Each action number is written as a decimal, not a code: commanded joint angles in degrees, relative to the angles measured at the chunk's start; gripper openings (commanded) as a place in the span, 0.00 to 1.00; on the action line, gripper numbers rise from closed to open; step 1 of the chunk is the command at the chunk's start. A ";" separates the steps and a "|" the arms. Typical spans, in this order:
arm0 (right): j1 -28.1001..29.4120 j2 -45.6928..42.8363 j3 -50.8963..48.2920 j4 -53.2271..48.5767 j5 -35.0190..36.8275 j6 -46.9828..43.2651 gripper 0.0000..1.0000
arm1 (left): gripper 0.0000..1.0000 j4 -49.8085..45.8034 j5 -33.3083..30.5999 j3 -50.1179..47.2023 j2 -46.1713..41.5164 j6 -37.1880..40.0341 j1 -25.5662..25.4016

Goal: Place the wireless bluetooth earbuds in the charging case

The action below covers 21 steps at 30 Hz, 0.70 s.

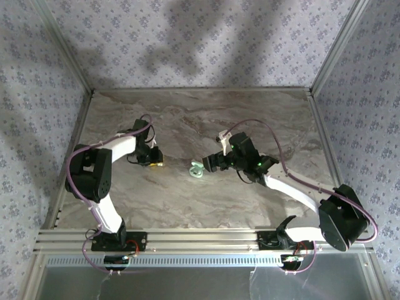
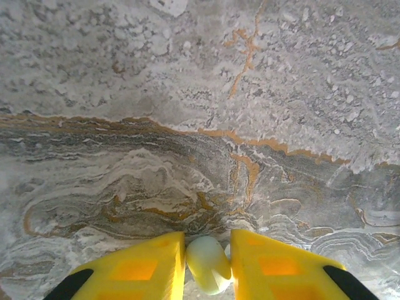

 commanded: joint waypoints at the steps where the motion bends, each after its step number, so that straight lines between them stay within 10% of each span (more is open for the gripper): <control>1: -0.08 0.00 0.08 0.26 -0.87 -0.76 0.92 | 0.25 0.96 2.94 1.22 2.05 0.70 -0.88; 21: -0.78 -1.53 -1.16 1.22 1.05 0.49 0.92 | 0.17 -2.15 -2.52 1.67 -6.46 -1.44 -6.91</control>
